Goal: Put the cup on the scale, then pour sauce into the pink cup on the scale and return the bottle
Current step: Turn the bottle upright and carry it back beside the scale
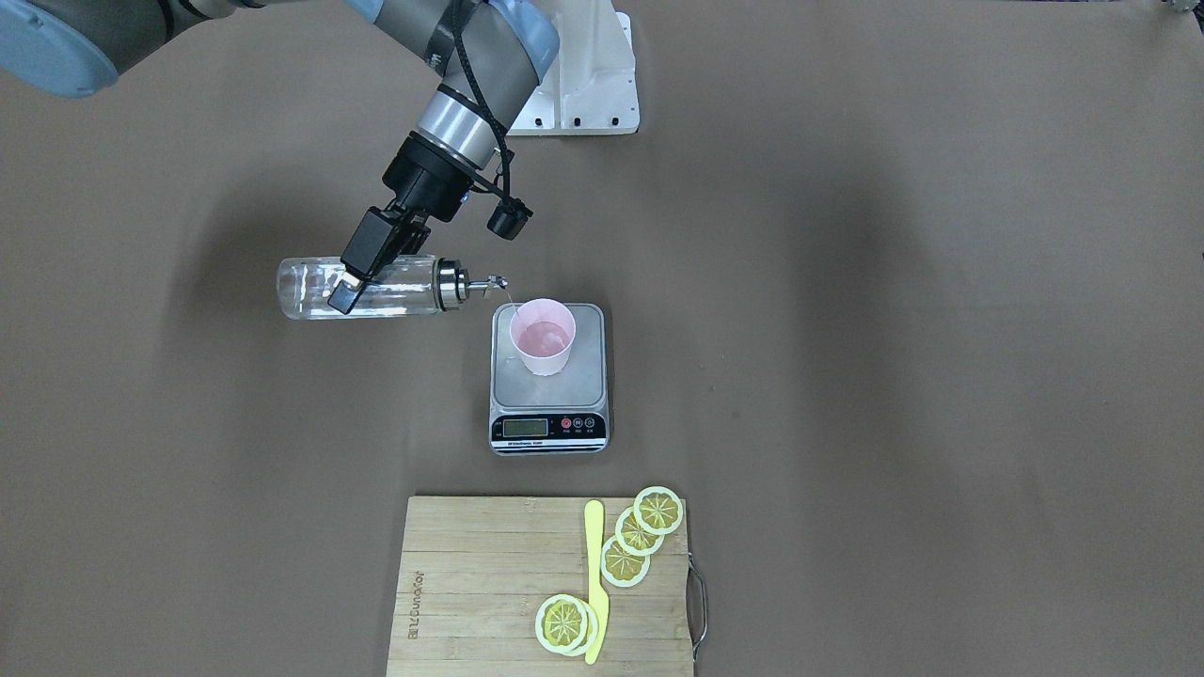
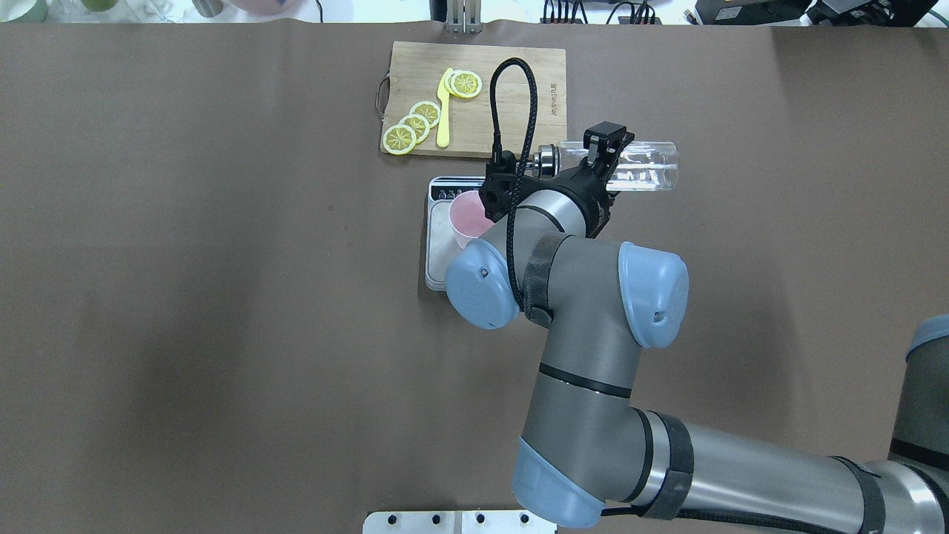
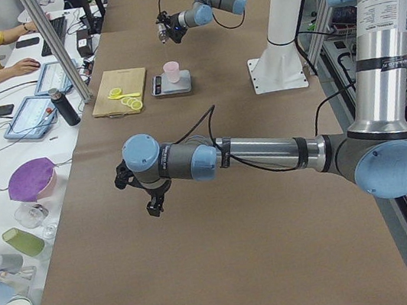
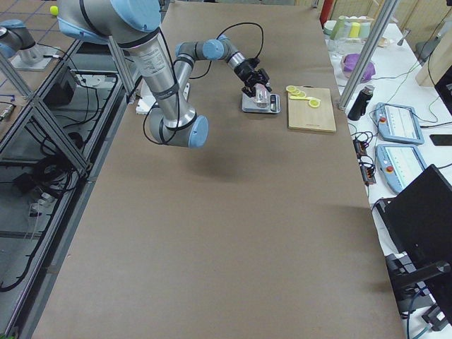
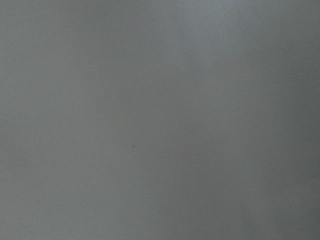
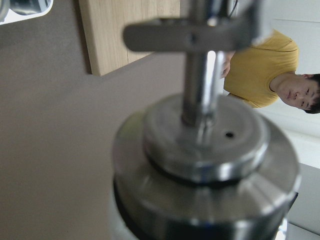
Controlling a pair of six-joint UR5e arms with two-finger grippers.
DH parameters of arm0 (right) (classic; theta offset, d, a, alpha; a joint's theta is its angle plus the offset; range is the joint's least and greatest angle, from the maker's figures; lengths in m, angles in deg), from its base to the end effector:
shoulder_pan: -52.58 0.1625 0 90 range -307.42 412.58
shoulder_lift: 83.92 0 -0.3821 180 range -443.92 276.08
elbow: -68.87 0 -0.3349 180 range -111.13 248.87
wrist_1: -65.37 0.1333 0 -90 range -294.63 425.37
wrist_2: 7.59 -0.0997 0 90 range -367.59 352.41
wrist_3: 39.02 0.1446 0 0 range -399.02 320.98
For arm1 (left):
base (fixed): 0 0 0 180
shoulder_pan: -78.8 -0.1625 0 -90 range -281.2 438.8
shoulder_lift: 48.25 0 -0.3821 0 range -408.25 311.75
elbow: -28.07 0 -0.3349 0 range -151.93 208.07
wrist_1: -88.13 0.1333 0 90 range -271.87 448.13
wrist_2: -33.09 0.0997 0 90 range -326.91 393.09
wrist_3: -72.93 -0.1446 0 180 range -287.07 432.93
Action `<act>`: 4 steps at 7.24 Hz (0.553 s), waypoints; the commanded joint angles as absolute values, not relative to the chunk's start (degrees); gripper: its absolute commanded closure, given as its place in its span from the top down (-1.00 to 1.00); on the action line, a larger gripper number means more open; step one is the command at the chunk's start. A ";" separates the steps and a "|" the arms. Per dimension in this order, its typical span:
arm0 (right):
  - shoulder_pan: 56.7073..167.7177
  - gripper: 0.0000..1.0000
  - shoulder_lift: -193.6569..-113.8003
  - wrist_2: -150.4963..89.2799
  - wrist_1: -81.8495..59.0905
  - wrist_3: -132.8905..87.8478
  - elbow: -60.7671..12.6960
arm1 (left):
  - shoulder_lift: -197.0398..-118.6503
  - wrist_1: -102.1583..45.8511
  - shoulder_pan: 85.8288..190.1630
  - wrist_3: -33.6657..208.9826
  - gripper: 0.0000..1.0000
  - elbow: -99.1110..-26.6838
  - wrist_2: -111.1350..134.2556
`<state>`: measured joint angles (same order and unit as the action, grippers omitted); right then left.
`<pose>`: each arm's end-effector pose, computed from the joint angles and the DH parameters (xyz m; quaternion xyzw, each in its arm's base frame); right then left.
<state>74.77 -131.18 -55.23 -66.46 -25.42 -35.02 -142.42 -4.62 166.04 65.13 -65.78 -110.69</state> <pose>-0.4381 -0.4279 0.2413 0.3247 0.1933 -0.3799 0.8443 0.0062 -0.4736 0.5622 0.1034 0.4462 0.1240 0.8803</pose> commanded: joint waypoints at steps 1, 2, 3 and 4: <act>74.64 -0.55 -133.30 -59.58 -55.74 -22.78 -36.15 | -142.73 -4.69 166.42 65.19 0.97 -66.14 -110.70; 75.42 -0.55 -137.58 -62.58 -47.39 -21.98 -38.59 | -143.43 -4.69 166.51 65.37 0.97 -66.23 -111.04; 76.65 -0.55 -140.23 -65.82 -41.74 -21.45 -40.10 | -144.05 -4.69 166.52 65.37 0.97 -66.32 -111.05; 77.79 -0.55 -141.82 -68.73 -39.94 -21.44 -41.33 | -144.66 -4.69 166.52 65.20 0.97 -66.24 -111.05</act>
